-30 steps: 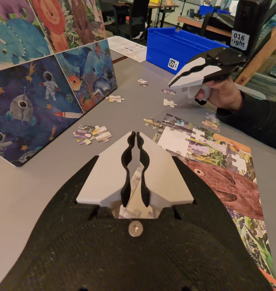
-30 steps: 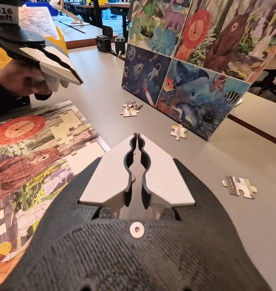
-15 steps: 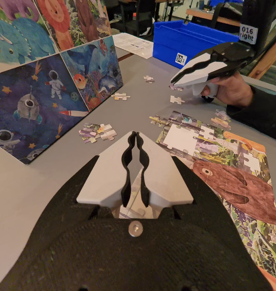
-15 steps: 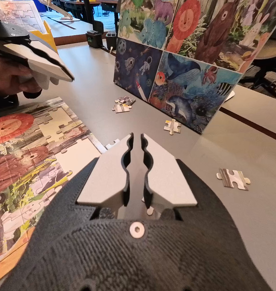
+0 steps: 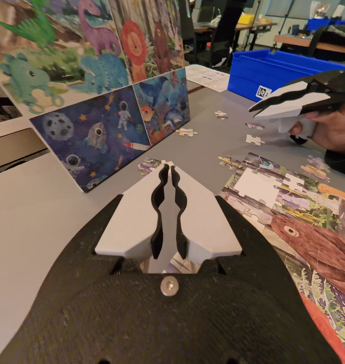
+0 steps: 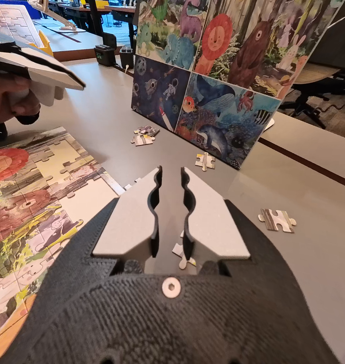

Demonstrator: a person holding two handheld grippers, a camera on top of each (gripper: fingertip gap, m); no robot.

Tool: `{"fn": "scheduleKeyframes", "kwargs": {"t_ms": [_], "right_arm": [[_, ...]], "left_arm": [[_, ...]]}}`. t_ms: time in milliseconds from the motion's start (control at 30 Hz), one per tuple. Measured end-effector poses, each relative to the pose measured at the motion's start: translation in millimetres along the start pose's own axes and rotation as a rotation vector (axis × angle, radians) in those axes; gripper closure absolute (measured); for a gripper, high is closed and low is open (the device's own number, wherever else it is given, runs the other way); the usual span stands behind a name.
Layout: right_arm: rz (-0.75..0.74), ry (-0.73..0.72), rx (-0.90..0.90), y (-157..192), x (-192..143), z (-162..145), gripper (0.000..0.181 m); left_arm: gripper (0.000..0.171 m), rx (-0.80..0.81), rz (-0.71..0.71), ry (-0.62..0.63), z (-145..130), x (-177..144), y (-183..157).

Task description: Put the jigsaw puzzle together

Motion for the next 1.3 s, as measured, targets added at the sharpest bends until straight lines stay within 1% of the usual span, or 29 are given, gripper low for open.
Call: {"fn": "scheduleKeyframes", "kwargs": {"t_ms": [133,333,433,600,667,800,967,1133,1300], "right_arm": [[-0.015,-0.009,0.006,-3,-1,1,0.160],[-0.025,-0.024,0.017,-3,-4,7,0.158],[-0.024,-0.015,0.037,-1,-2,7,0.158],[-0.004,0.031,0.067,2,5,1,0.155],[-0.022,0.050,0.050,0,6,-2,0.155],[-0.055,0.102,0.021,-4,9,-11,0.155],[-0.046,0.150,0.037,-4,16,-21,0.153],[-0.044,0.142,0.059,-6,15,-21,0.153],[-0.038,0.148,0.071,-7,16,-21,0.152]], "left_arm": [[0.171,-0.034,0.014,-0.029,5,-7,5],[0.169,-0.045,-0.004,-0.059,16,-9,-1],[0.168,-0.031,0.011,-0.026,11,-8,2],[0.166,-0.158,-0.020,-0.053,6,-9,11],[0.166,-0.176,-0.018,-0.056,3,-9,14],[0.167,-0.161,0.007,-0.054,-3,-9,18],[0.169,-0.123,0.027,-0.042,-6,-8,18],[0.169,-0.099,0.044,-0.042,-8,-8,20],[0.169,-0.085,0.048,-0.003,-19,-2,22]]}}
Point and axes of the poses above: each gripper's, where its closed fingertips meet, x out along the fingers, z out of its top, y = z × x across the jaws, the point moved 3 cm from there along -x, back along the fingers, and after that the axes turned 12 degrees about x, right-handed, at the moved point
